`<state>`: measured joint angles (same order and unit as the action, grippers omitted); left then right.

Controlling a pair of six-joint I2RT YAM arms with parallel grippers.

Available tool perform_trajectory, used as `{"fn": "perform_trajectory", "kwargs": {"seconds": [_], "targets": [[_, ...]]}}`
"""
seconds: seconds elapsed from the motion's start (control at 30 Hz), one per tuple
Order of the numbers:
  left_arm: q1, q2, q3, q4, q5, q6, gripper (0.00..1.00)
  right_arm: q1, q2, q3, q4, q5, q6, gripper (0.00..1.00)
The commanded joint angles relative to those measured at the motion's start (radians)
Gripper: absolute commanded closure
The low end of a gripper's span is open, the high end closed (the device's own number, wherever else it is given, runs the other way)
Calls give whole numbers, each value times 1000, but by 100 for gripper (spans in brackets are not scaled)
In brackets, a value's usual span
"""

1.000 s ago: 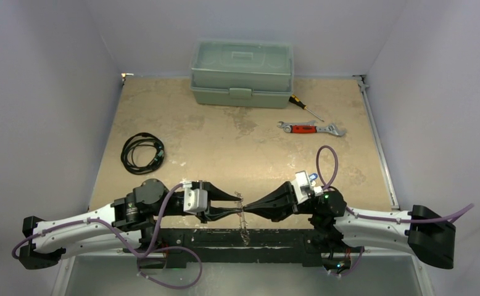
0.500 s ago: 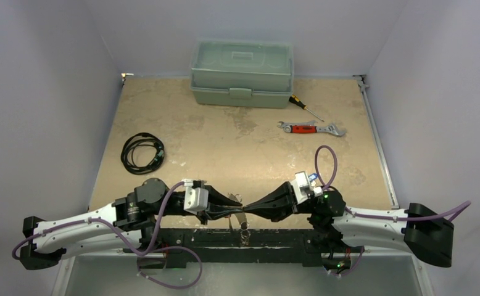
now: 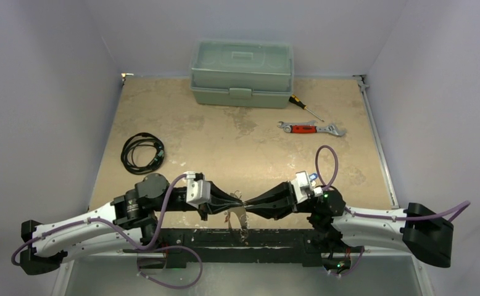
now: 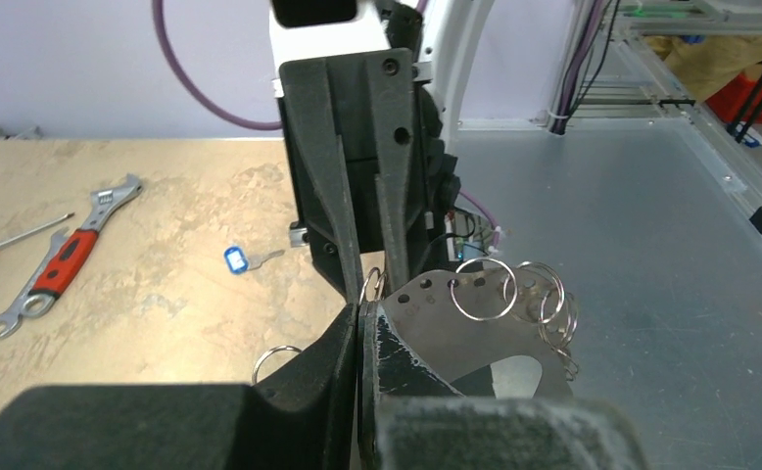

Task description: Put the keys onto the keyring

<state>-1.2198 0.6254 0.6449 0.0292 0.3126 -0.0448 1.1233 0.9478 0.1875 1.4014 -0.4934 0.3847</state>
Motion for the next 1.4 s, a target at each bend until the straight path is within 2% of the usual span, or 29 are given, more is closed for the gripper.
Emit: {"fn": "perform_trajectory", "kwargs": {"seconds": [0.0,0.2,0.37,0.6,0.73,0.9,1.1,1.2,1.37], "targets": [[52,24,38,-70,-119,8,100,20,-31,21,-17,-48,-31,77],[66,9,37,-85,-123,14,100,20,-91,28,-155,-8,-82,65],[69,-4,38,-87,-121,15,100,20,-123,46,-269,34,-118,51],[72,-19,36,-99,-125,12,100,20,-159,71,-412,150,-159,41],[72,-25,35,-103,-127,12,100,20,-177,95,-506,218,-182,42],[74,-24,33,-100,-117,13,100,20,-169,106,-531,235,-198,47],[74,-15,36,-110,-126,15,100,20,-131,125,-557,263,-217,67],[74,-3,38,-137,-248,9,100,20,-134,148,-643,345,-220,67],[74,94,81,-254,-619,-48,100,20,-171,197,-897,516,-145,57]]}}
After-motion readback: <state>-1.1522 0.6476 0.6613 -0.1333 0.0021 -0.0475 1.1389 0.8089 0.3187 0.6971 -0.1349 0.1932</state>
